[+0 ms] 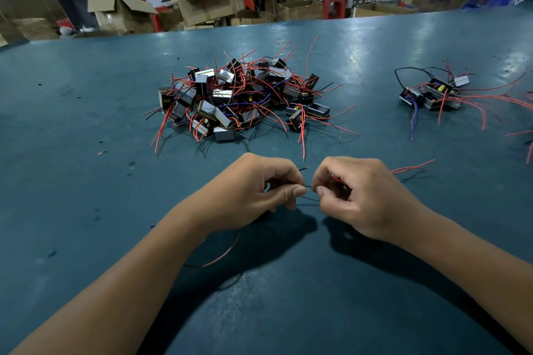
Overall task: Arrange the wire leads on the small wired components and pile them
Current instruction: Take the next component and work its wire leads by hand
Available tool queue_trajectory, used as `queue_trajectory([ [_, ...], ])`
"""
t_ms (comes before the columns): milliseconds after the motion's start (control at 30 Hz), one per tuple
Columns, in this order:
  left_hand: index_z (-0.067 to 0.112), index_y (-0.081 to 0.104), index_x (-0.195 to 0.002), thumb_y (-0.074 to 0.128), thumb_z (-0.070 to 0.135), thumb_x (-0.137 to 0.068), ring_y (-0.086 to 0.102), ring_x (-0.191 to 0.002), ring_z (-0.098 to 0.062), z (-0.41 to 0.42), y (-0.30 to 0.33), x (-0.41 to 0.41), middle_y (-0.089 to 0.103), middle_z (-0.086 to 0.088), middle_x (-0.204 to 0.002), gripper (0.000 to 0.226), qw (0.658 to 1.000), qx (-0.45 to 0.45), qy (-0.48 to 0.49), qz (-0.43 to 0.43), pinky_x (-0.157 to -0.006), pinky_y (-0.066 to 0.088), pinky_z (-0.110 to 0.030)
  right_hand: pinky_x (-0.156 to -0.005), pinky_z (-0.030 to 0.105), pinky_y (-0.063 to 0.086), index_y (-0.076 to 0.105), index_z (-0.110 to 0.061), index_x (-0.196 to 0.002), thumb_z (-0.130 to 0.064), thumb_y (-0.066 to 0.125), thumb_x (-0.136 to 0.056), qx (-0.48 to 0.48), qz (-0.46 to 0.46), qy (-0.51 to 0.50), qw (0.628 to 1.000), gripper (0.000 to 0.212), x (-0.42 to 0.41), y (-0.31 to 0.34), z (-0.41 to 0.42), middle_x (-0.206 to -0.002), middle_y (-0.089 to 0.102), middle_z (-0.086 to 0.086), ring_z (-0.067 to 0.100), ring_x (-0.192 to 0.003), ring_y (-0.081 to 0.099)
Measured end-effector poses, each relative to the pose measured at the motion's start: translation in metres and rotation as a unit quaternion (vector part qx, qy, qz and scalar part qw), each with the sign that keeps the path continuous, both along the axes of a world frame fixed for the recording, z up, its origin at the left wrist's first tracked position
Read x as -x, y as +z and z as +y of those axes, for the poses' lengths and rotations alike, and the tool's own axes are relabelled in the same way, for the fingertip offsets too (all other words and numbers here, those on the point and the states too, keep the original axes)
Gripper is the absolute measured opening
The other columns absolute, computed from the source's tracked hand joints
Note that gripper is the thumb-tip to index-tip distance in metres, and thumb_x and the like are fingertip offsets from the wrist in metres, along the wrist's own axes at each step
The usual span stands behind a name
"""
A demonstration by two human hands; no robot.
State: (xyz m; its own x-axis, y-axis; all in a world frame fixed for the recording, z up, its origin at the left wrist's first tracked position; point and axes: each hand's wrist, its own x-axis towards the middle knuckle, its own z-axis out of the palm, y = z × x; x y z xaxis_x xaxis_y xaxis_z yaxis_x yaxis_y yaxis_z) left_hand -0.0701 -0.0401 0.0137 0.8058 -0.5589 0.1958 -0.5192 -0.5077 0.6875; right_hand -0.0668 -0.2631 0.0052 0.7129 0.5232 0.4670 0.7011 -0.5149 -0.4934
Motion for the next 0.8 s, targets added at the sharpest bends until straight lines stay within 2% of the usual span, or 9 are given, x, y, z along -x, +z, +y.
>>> queue_trajectory([
  [133,0.026,0.069,-0.091,0.063,0.03,-0.098,0.056,-0.059,-0.003,0.0056,0.0026,-0.0016,0.07,0.014,-0.074,0.01,1.0,0.018,0.015,0.007,-0.055,0.047,-0.028,-0.058,0.006,0.033,0.066,-0.013,-0.083,-0.01,0.064,-0.078,-0.05,-0.003,-0.005,0.999,0.006,-0.0041,0.0013,-0.0082,-0.065,0.053,-0.016,0.0,-0.058,0.048],
  [200,0.027,0.068,-0.09,0.063,0.031,-0.098,0.056,-0.059,-0.004,0.0065,0.0031,-0.0018,0.07,0.014,-0.074,0.01,1.0,0.02,0.014,0.014,-0.055,0.047,-0.03,-0.061,0.006,0.034,0.067,-0.014,-0.092,-0.015,0.068,-0.079,-0.031,-0.022,0.001,0.999,0.013,-0.0045,0.0014,-0.0101,-0.07,0.053,-0.018,-0.002,-0.062,0.048],
  [300,0.025,0.068,-0.091,0.063,0.03,-0.099,0.053,-0.058,-0.001,0.004,0.0018,-0.0014,0.069,0.013,-0.073,0.011,1.0,0.017,0.001,0.022,-0.054,0.043,-0.025,-0.067,0.009,0.035,0.067,-0.013,-0.097,-0.022,0.071,-0.085,0.025,-0.064,0.023,0.997,0.016,-0.0029,-0.0015,-0.0051,-0.079,0.051,-0.015,-0.005,-0.068,0.043],
  [367,0.023,0.069,-0.092,0.063,0.029,-0.099,0.052,-0.059,0.001,0.0034,0.0013,-0.0015,0.069,0.014,-0.072,0.011,1.0,0.014,-0.005,0.02,-0.055,0.041,-0.019,-0.067,0.014,0.038,0.067,-0.012,-0.094,-0.02,0.069,-0.089,0.039,-0.088,0.037,0.995,0.01,-0.0022,-0.0023,-0.0018,-0.081,0.051,-0.013,-0.002,-0.07,0.042],
  [467,0.023,0.069,-0.092,0.063,0.028,-0.099,0.054,-0.059,0.001,0.0044,0.0019,-0.0018,0.069,0.014,-0.072,0.01,1.0,0.011,-0.005,0.011,-0.056,0.041,-0.015,-0.065,0.018,0.039,0.066,-0.009,-0.088,-0.019,0.065,-0.091,0.041,-0.096,0.041,0.994,0.01,-0.0016,-0.0005,-0.0006,-0.079,0.057,-0.007,0.007,-0.068,0.048],
  [633,0.023,0.069,-0.092,0.064,0.024,-0.099,0.055,-0.058,0.001,0.0024,0.0035,-0.0004,0.069,0.015,-0.073,0.009,1.0,0.0,0.003,-0.014,-0.056,0.039,-0.013,-0.058,0.015,0.033,0.063,-0.013,-0.084,-0.021,0.063,-0.09,0.015,-0.026,0.027,0.999,0.01,0.0004,0.001,-0.0015,-0.069,0.05,-0.015,0.006,-0.061,0.041],
  [800,0.021,0.069,-0.091,0.066,0.021,-0.097,0.058,-0.06,0.0,0.0,0.0049,0.0007,0.07,0.014,-0.072,0.007,0.999,-0.018,0.007,-0.031,-0.057,0.038,-0.008,-0.055,0.011,0.032,0.061,-0.015,-0.08,-0.02,0.066,-0.09,-0.024,0.045,0.034,0.998,0.012,-0.0015,-0.002,-0.0029,-0.062,0.053,-0.008,0.006,-0.057,0.044],
])
